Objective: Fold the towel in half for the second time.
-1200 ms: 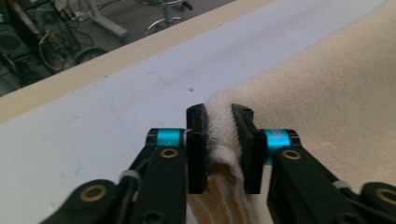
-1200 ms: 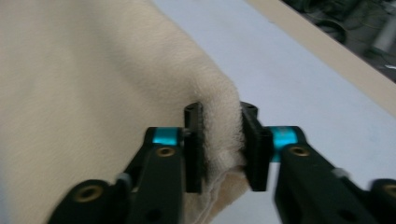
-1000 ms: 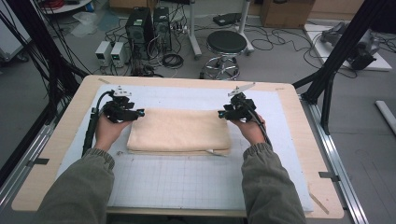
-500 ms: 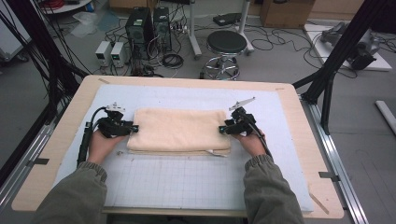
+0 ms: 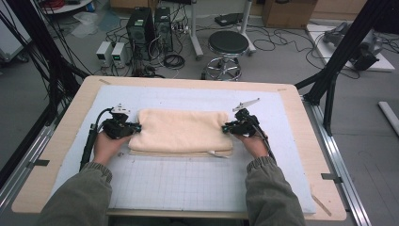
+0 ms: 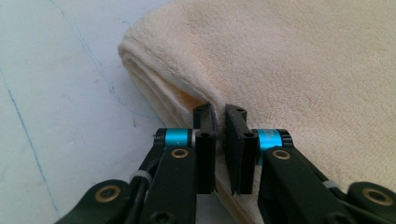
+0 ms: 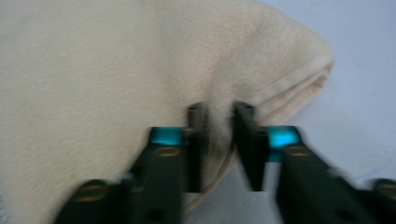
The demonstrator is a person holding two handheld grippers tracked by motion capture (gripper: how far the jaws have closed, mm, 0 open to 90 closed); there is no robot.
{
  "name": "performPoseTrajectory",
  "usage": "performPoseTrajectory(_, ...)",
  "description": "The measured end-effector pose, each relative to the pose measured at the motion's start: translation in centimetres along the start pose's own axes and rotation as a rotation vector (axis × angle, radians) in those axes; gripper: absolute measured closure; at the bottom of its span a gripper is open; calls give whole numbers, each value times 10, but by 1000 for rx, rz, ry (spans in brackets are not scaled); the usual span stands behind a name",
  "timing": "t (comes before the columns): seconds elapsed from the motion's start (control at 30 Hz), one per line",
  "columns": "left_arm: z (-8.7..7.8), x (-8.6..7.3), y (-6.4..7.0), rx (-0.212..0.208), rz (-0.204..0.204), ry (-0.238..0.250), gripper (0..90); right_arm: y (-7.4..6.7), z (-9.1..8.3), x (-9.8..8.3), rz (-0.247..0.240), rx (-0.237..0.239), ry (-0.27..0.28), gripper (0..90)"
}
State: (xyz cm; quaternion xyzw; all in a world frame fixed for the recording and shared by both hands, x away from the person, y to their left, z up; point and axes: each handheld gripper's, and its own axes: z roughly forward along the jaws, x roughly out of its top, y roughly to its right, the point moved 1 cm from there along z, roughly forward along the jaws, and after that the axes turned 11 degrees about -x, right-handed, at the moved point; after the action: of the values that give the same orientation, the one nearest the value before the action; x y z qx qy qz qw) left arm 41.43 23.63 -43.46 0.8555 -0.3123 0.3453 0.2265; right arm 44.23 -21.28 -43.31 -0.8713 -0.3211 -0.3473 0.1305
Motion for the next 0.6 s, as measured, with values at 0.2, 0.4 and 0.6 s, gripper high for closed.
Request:
performPoseTrajectory(0.2,-1,-4,-3,-32,-23,-19,590,1,8,-5,55,36,-33,479)
performPoseTrajectory(0.4,2,-2,0,-41,-18,-5,768,-4,7,-3,-2,83,-20,786)
performPoseTrajectory(0.6,8,1,4,-50,-29,39,826,1,-6,-2,-18,41,8,799)
